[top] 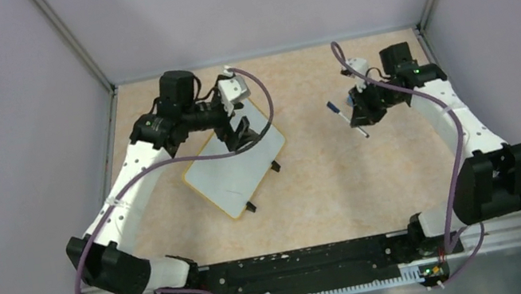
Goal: Write a sentence on the whiteboard
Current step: Pick up the whiteboard marker from the center of the board, then pass from the right arm to the left
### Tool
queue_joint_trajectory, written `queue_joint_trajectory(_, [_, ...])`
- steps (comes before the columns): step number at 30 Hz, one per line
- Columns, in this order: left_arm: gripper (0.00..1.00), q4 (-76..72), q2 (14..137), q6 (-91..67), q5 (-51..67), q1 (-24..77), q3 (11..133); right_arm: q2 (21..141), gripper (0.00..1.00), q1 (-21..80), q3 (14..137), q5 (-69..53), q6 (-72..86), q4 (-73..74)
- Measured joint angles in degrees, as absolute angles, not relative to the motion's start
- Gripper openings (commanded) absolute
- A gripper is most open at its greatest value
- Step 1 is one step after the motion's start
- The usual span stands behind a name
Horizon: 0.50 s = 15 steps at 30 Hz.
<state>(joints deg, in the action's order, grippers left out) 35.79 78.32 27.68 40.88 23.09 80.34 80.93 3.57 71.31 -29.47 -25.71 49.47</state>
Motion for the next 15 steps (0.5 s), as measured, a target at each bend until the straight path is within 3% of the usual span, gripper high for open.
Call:
queue_joint_trajectory(8, [0.99,43.55,75.24,52.84,35.44,35.00,83.66,80.71,0.02,13.74,71.37,-42.02,-20.71,54.30])
queue_joint_trajectory(15, [0.87,43.62,68.90,72.27,24.53,51.09,76.66,80.73,0.01,18.65,71.37,-50.24,-19.73,58.17])
